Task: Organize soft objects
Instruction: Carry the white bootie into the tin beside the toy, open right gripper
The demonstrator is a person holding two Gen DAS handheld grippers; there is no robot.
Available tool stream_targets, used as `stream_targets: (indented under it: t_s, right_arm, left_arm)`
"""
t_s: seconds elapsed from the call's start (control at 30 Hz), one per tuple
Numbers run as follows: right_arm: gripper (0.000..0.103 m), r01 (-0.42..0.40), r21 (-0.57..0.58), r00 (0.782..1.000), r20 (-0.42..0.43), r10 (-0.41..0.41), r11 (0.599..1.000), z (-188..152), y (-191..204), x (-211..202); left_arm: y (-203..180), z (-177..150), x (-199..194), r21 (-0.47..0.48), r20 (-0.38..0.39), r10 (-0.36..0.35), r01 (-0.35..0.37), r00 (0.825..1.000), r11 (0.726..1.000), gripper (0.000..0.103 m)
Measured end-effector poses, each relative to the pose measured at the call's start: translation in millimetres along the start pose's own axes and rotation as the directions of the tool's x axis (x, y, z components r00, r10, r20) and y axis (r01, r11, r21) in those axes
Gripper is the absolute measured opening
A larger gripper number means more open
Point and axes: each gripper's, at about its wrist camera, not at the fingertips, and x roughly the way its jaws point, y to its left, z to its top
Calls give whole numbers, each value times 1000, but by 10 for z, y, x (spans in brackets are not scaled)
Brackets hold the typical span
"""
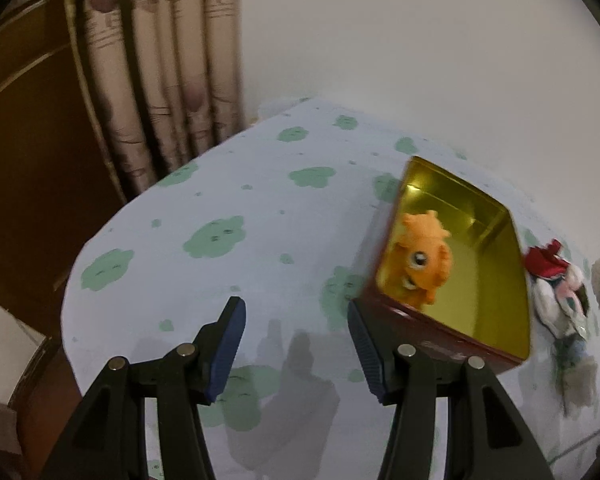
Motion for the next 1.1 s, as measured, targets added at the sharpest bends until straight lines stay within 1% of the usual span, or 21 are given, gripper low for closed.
stream_targets:
  t_s: [0.03,0.07,0.13,0.17,0.3,0.37,0.47,0.67,0.77,0.9,1.1]
  right_arm:
    - [26,-28,-23,1000,-9,28,999,18,152,36]
    - [26,-51,-42,999,-18,50,998,29,299,73]
    - [26,-80,-68,997,-29,78,995,77,541,126]
    - [26,-104,-81,994,-44,101,991,92,669,180]
    - [26,-137,-132,989,-66,129,982,81,973,310]
    - [26,-149,-149,987,-81,138,977,91,1088,395]
    - [26,-166,-163,983,-109,150,973,112,1226,537]
    - [27,-189,-153,973,-162,164,970,153,1387,840]
    - [27,-188,-159,971,-175,160,969,130,1452,928]
    - [27,-188,-159,969,-191,157,969,99,1519,1017]
    - [29,-180,-169,969,-200,145,969,91,1534,1053]
  left_arm:
    - [17,-12,7,1,5,21,-21,1000,1000,54]
    - [29,-17,13,1,1,25,-25,1000,1000,54]
    - [46,-24,22,0,-5,6,-6,1000,1000,54]
    - [54,-25,24,-3,0,9,-9,1000,1000,54]
    - [72,-27,35,0,10,36,-36,999,999,54]
    - [101,-29,35,-18,16,43,-43,999,999,54]
    - [90,-30,16,-25,31,35,-34,999,999,54]
    - [106,-32,66,-35,16,21,-20,1000,999,54]
    - [121,-33,66,-53,18,19,-18,1000,998,54]
    - [121,-40,74,-53,17,14,-13,1000,998,54]
    - [128,-48,90,-59,7,11,-10,1000,998,54]
